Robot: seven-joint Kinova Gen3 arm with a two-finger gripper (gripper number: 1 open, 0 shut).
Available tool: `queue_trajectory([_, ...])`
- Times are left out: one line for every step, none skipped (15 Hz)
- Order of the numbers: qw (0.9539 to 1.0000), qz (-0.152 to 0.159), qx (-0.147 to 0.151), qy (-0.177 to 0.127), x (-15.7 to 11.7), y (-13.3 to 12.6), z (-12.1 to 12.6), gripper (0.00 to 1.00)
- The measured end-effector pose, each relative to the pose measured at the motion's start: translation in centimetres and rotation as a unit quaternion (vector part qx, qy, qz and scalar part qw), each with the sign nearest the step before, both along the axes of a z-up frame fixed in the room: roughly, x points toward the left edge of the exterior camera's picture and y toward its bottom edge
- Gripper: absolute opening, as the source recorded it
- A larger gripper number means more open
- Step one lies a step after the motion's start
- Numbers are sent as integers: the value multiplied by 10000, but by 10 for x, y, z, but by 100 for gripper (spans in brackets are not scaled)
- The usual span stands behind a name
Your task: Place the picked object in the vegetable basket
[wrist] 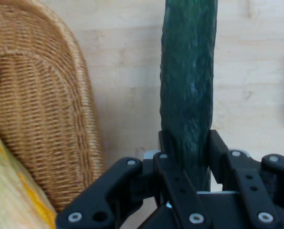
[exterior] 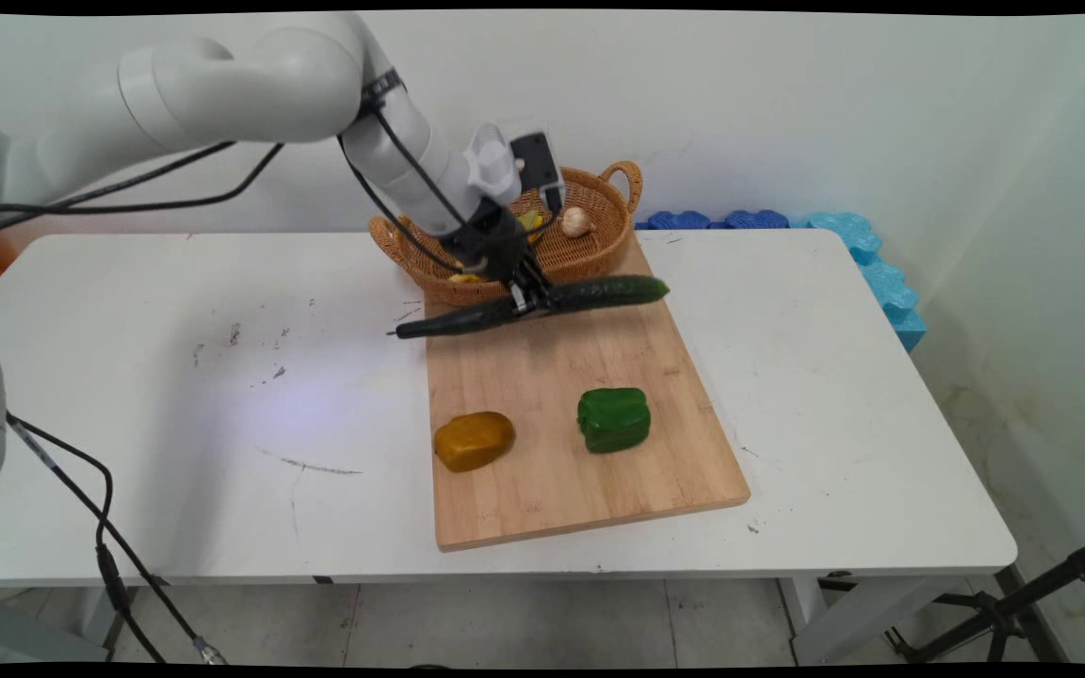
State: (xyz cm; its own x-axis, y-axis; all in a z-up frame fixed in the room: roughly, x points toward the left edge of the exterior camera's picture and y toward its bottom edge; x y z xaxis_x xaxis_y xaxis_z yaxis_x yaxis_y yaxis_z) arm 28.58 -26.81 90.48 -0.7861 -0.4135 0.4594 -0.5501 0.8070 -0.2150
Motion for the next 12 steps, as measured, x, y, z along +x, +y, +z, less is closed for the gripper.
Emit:
queue_trajectory([10000, 40, -32, 23, 1, -3, 6, 0])
queue_trajectory([10000, 60, -53, 36, 1, -4, 9, 0])
queue_trajectory([9999, 97, -89, 54, 2, -8, 15, 0])
queue_trajectory([9998, 135, -134, 69, 4, -11, 21, 0])
queue_trajectory([9997, 173, -179, 81, 6, -16, 26, 0])
queue_trajectory([9995, 201, -218, 85, 7, -19, 31, 0])
queue_trajectory([9994, 215, -245, 86, 9, -22, 34, 0])
queue_trajectory([9993, 236, -282, 87, 10, -26, 38, 0])
queue_trajectory([9992, 247, -308, 85, 11, -29, 40, 0])
queue_trajectory([9990, 263, -348, 80, 13, -33, 44, 0])
queue_trajectory([9988, 274, -391, 69, 14, -37, 47, 0])
queue_trajectory([9986, 287, -443, 54, 16, -43, 51, 0])
